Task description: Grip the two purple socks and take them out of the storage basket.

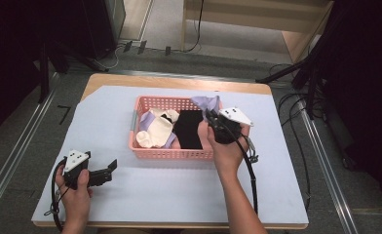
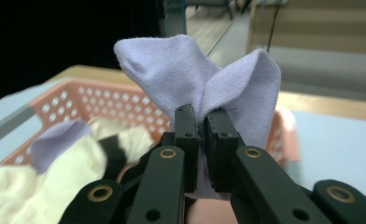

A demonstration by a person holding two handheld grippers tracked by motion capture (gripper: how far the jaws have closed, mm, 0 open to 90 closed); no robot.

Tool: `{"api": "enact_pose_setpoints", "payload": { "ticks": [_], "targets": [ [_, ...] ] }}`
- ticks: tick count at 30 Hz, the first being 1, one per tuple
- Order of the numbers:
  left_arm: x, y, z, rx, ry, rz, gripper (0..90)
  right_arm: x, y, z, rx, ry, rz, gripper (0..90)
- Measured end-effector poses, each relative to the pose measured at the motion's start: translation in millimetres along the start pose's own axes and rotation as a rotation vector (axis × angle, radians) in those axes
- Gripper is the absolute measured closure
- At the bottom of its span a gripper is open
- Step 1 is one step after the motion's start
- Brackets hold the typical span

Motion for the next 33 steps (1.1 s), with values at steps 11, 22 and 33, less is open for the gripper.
{"api": "enact_pose_setpoints", "payload": {
  "ticks": [11,22,33],
  "targets": [
    [0.2,-0.1,0.1,0.002,0.0,0.0,0.5,72.0,-34.8,-3.7,0.042,0.042,-0.16,84.6],
    [0.4,-0.5,-0.1,0.002,0.007,0.003,0.5,134.7,-57.0,-64.2,-0.099,0.127,-0.303,74.2],
    [0.5,-0.3,-0.1,0.002,0.008,0.002,0.5,91.8,-56.1,-19.9,-0.003,0.084,-0.184,55.2]
  ]
}}
Point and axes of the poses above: each handheld gripper's, and its own axes: y roughly forward along the jaws, z roughly out of its top, x roughly to its right, the point moved 10 cm from there along y, roughly forward along the jaws, and after that the axes turned 7 degrees about z, right-handed, at the moved point
